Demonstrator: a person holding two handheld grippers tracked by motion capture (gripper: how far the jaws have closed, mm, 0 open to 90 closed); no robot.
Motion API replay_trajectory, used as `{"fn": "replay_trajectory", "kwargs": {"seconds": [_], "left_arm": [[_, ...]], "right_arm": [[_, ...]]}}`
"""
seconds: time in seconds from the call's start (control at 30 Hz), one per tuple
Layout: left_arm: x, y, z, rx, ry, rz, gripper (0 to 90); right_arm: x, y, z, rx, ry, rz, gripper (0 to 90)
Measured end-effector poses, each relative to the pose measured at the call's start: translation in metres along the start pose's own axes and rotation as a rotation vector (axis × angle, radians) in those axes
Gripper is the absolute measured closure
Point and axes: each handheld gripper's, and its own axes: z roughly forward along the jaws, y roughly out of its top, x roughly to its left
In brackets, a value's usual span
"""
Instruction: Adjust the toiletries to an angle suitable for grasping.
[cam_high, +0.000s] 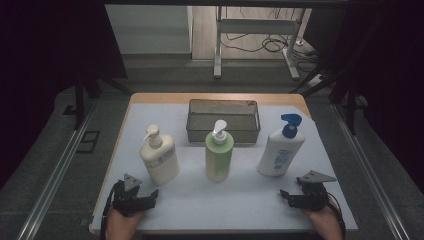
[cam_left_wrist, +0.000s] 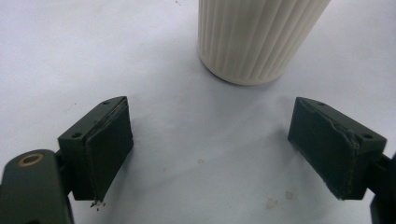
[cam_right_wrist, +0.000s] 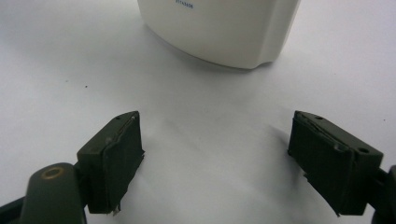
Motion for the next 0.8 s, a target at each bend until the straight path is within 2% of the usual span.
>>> {"fn": "replay_trajectory", "kwargs": {"seconds": [0.8], "left_arm": [[0.0008, -0.0002, 0.0003, -0.002, -0.006, -0.007, 13.2]], "right_arm": [[-0.0011, 0.0011, -0.0001, 0.009, 0.016, -0.003, 15.8]]}}
